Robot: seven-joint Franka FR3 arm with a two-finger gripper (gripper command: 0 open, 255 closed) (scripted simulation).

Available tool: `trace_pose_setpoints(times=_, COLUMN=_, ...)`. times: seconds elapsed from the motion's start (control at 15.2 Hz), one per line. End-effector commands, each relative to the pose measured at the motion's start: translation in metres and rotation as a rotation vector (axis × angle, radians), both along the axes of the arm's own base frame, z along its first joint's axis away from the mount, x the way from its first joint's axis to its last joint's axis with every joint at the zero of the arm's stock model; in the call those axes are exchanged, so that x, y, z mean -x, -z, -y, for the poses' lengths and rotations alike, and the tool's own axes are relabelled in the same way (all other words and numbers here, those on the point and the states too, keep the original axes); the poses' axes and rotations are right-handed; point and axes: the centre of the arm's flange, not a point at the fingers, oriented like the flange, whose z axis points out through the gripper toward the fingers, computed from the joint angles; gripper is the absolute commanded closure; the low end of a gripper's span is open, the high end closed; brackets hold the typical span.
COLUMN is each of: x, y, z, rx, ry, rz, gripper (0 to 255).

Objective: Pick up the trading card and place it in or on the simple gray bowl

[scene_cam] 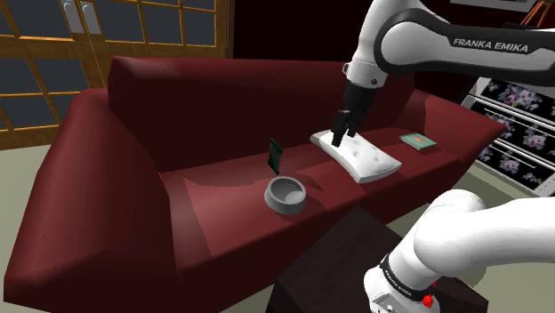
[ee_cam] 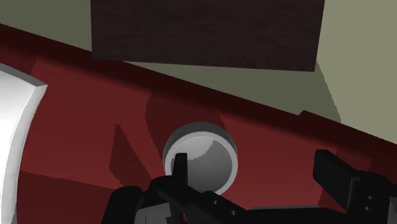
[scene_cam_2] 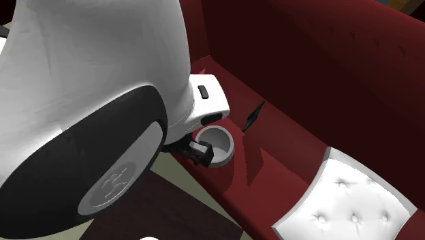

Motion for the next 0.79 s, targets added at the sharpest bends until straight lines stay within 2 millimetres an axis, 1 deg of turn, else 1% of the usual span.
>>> trace_pose_setpoints(times=0.0, x=0.0, y=0.0, z=0.0, rx=0.0, ry=0.0, rz=0.0, gripper=0)
trace_pose_setpoints(times=0.33, x=-0.029, y=0.048, z=0.007, rx=0.011, ry=0.059, rz=0.093, gripper=0)
trace_pose_setpoints(times=0.73, x=-0.07, y=0.103, z=0.018, rx=0.024, ry=0.13, rz=0.205, gripper=0)
